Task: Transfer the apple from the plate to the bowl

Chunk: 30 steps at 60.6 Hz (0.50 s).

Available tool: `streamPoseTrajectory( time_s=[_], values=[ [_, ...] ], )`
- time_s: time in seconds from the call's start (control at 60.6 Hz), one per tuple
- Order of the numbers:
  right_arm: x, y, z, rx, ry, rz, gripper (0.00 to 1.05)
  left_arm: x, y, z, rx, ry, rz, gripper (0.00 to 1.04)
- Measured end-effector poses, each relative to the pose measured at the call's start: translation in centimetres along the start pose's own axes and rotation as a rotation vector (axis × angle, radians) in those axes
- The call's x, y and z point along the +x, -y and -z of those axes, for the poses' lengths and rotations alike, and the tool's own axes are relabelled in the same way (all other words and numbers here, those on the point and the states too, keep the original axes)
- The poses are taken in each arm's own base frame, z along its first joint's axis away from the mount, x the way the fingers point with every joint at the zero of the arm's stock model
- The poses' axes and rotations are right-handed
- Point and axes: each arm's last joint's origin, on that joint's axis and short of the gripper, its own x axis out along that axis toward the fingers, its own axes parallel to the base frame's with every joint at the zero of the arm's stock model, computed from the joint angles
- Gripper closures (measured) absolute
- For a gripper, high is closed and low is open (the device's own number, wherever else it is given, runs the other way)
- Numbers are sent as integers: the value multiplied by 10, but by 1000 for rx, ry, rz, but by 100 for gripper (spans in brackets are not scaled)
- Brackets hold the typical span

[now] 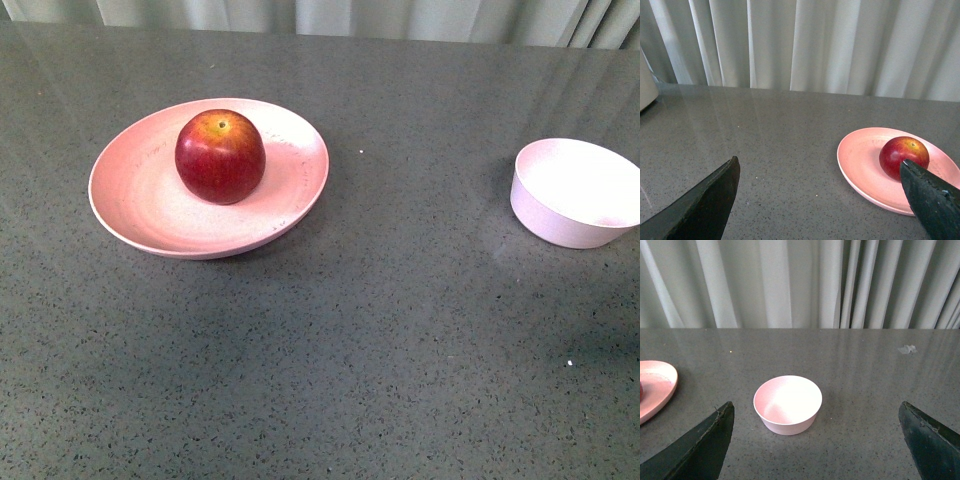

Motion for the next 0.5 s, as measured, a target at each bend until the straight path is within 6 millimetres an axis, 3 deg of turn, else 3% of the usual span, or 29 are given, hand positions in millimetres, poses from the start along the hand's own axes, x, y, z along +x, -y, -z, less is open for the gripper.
streamPoseTrajectory(
  time_s=[0.495],
  values=[
    [0, 0, 0, 0, 0, 0, 9, 0, 0, 0, 0, 0, 0, 9]
  ],
)
